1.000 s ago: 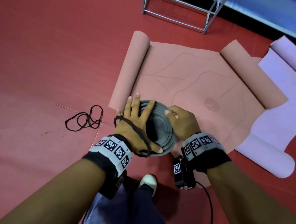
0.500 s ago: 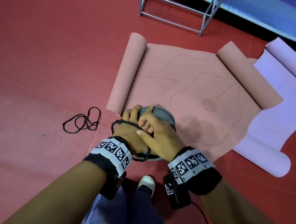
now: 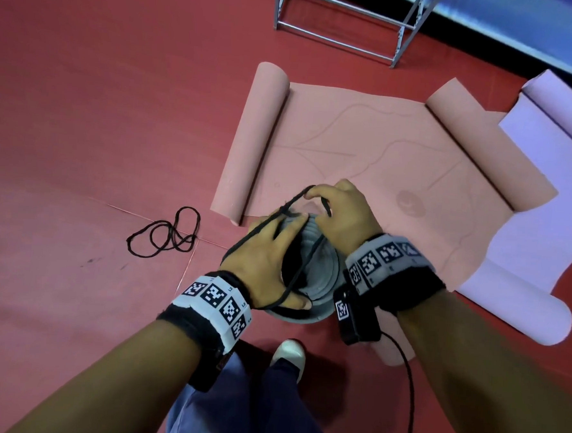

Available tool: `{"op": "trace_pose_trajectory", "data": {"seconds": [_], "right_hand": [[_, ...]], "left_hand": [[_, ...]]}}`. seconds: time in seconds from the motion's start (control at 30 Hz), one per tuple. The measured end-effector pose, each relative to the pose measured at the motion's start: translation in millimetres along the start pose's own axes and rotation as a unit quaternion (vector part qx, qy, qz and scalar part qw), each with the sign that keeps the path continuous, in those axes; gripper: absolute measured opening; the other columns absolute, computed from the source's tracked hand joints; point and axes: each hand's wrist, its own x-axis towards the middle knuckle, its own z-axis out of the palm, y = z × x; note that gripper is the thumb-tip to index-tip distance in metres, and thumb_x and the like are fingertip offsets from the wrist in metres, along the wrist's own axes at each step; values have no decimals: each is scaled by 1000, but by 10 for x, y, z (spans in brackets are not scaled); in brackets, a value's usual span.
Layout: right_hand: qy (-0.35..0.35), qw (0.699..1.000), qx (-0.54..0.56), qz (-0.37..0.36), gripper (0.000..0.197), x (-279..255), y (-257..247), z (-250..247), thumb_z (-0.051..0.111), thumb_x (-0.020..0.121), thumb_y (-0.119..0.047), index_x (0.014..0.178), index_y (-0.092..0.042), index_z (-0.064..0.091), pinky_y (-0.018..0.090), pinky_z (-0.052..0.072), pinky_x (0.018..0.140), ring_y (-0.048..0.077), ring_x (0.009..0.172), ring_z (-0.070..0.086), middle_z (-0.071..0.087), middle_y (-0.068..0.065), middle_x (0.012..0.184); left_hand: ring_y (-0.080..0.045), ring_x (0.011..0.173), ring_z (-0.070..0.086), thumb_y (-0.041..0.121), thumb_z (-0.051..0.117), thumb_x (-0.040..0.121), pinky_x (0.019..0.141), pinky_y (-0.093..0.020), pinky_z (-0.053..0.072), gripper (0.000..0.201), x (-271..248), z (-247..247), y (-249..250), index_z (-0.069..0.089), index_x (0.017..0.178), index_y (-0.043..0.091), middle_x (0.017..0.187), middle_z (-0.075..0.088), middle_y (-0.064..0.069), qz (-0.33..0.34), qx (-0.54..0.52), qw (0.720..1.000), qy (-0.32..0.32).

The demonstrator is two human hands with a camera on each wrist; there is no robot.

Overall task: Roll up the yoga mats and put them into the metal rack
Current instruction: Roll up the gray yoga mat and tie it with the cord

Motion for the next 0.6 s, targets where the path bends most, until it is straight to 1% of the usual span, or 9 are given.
{"op": "trace_pose_trajectory", "data": {"seconds": [0.07,0.13,0.23,0.3,0.37,0.43,0.5,0.57,0.6], "right_hand": [[-11,999,-26,31,37,124,21,10,53,84,4,106,-18,72,29,43,84,19,86,47,41,4,98],[-54,994,-48,77,38,164,119,11,49,85,4,101,-19,74,23,39,76,20,90,50,45,2,102],[-135,981,-13,138,36,90,331,-35,51,88,3,108,-16,74,12,38,59,16,89,55,59,1,102],[-177,972,-20,150,35,0,442,-47,57,90,-4,118,-21,71,12,40,66,16,93,61,66,1,105],[-206,970,-50,117,41,-100,504,-67,65,88,-10,125,-26,67,12,39,67,13,91,60,66,-1,103],[-245,964,-52,89,57,-233,513,-101,70,85,-11,138,-29,55,11,39,67,13,93,57,63,-3,107],[-284,955,-41,76,81,-368,504,-117,72,83,-7,150,-30,32,5,36,62,12,94,52,55,-5,114],[-295,952,-46,67,101,-475,500,-77,78,78,-5,154,-26,16,0,34,57,9,86,48,45,-10,114],[-296,952,-37,68,111,-508,523,-20,83,73,-7,155,-25,11,1,35,60,7,86,49,48,-9,115]], "left_hand": [[-21,144,18,61,85,45,117,-33,25,142,-32,29,-3,2,155,26,157,7,3,11,0,1000,-1],[-20,143,22,59,85,46,116,-29,24,142,-76,6,-36,2,155,23,156,11,5,11,-5,1000,12],[-18,140,26,58,86,47,114,-28,26,143,-125,-86,-104,-2,154,22,154,20,4,-4,-31,999,32],[-17,139,26,58,86,48,111,-25,24,143,-131,-133,-119,-1,154,22,153,22,4,-17,-35,999,38],[-17,140,25,59,86,48,112,-24,21,140,-110,-150,-110,2,154,20,153,21,4,-20,-31,999,39],[-16,140,27,60,85,48,114,-25,22,137,-66,-156,-120,7,154,21,153,23,5,-22,-35,998,48],[-15,139,29,58,83,46,114,-26,27,135,-18,-172,-144,10,153,23,151,25,7,-36,-41,997,60],[-15,138,29,58,79,43,114,-32,32,134,16,-176,-147,9,152,25,150,26,9,-40,-35,997,57],[-15,138,29,59,78,42,114,-34,33,134,20,-171,-142,9,152,26,149,26,9,-40,-33,997,56]]}}
